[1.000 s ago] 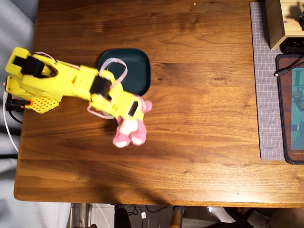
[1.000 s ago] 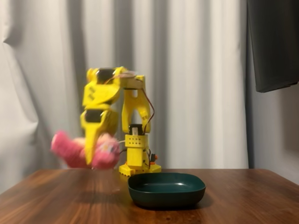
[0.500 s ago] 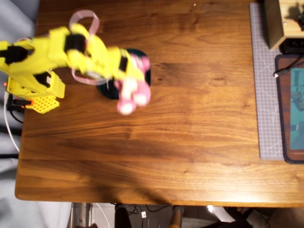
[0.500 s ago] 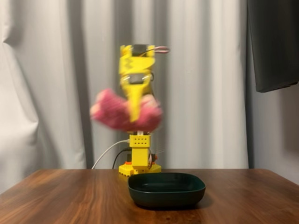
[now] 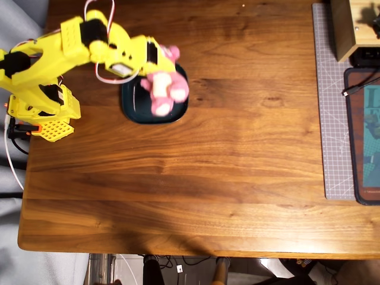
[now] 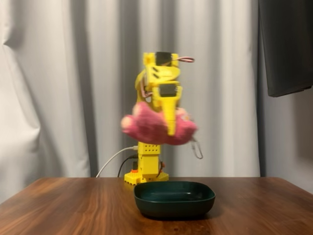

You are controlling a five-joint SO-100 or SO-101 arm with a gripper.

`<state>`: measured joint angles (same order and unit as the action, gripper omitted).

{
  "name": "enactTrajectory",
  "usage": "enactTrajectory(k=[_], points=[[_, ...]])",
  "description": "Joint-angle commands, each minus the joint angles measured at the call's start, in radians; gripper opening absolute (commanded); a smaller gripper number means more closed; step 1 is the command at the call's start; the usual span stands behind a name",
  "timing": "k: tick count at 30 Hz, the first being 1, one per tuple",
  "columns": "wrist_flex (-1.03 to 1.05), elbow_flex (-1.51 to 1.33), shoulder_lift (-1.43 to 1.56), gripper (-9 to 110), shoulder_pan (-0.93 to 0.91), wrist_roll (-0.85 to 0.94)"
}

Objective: Grasp a strawberry bear and put it in the bin.

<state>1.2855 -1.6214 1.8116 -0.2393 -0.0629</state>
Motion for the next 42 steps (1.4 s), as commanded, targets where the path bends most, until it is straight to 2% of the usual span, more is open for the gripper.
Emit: enactTrajectory(k=[1, 14, 32, 42], points=[[0.006, 0.028, 0.041, 0, -0.057, -0.021], [0.067, 0.071, 0.041, 0, -0.029, -0.032], [0.034, -0.002, 0.038, 0, -0.244, -0.077], [-0.035, 0.025, -0.029, 0, -0.012, -0.097]])
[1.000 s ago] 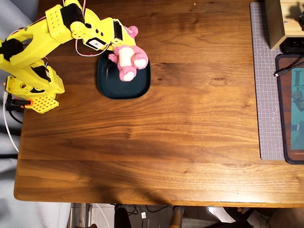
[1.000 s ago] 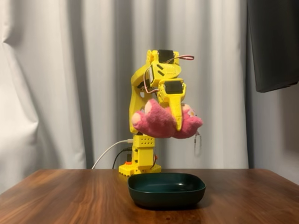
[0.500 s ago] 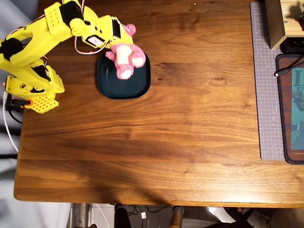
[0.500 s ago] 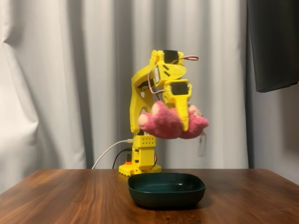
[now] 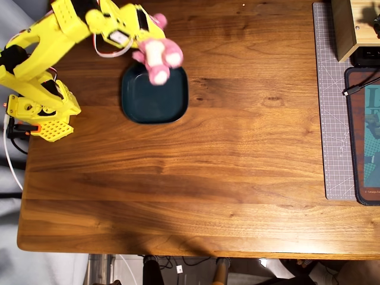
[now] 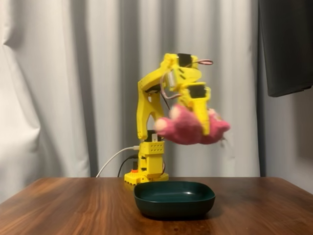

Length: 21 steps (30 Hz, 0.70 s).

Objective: Grasp a strawberry bear and put it in the bin.

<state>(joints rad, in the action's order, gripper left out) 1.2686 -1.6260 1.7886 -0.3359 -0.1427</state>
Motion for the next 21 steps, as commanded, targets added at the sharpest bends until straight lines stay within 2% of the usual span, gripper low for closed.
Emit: enactTrajectory(k=[1, 7, 14, 21], points=[[-0.021, 0.029, -0.014, 0, 0.109, -0.018], [0.017, 0.037, -0.064, 0, 0.167, -0.035], [0.118, 0.014, -0.067, 0, 0.104, -0.035], [0.13, 0.02, -0.067, 0, 0.071, -0.037]])
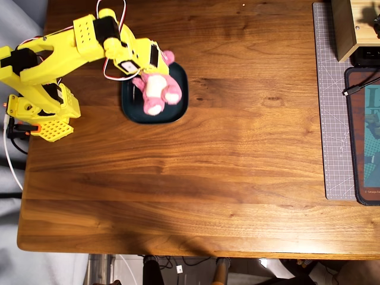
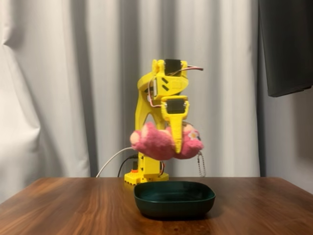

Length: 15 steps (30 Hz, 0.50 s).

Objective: Grasp a strawberry bear and put it in the bin.

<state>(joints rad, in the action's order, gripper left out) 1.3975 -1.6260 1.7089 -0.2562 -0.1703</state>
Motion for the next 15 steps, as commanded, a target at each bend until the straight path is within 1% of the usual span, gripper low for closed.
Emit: enactTrajectory(k=[1, 4, 11, 15], points=[[0.002, 0.02, 0.011, 1, -0.011, -0.009], [0.003, 0.017, 0.002, 16, -0.017, -0.009], [0.003, 0.014, -0.006, 30, -0.02, -0.009], [0.003, 0.015, -0.008, 30, -0.021, -0.009]])
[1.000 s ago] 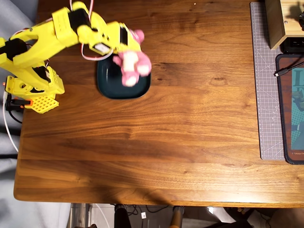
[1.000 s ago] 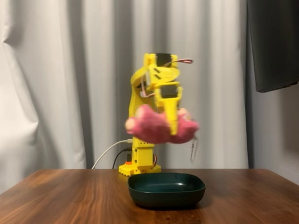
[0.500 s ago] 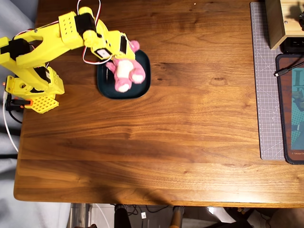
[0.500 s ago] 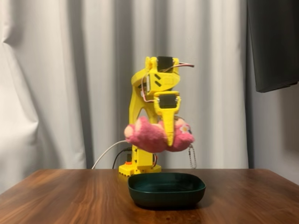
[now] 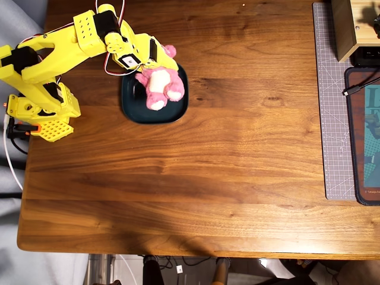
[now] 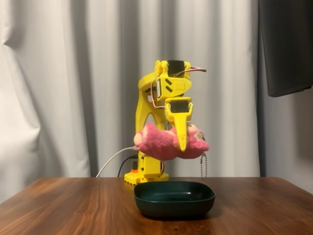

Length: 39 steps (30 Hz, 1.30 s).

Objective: Grasp a strawberry bear and put it in the bin.

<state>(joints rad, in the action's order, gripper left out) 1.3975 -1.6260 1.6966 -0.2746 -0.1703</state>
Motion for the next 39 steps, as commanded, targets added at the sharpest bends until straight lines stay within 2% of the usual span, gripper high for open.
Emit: enactTrajectory(k=[1, 6, 15, 20, 23, 25, 27, 28, 34, 39], points=[[0.003, 0.015, 0.002, 31, -0.003, -0.009], [0.005, 0.017, -0.003, 33, -0.003, -0.009], [0.02, 0.026, -0.02, 46, -0.008, -0.009], [0.02, 0.026, -0.028, 46, -0.008, -0.009], [0.02, 0.029, -0.028, 41, -0.008, -0.009], [0.023, 0.037, -0.028, 32, -0.008, -0.009], [0.034, 0.051, -0.02, 6, -0.003, -0.006], [0.041, 0.058, -0.003, 0, 0.005, -0.005], [0.091, 0.035, 0.383, 0, 0.052, 0.02], [0.087, -0.189, 0.85, 0, 0.075, 0.083]])
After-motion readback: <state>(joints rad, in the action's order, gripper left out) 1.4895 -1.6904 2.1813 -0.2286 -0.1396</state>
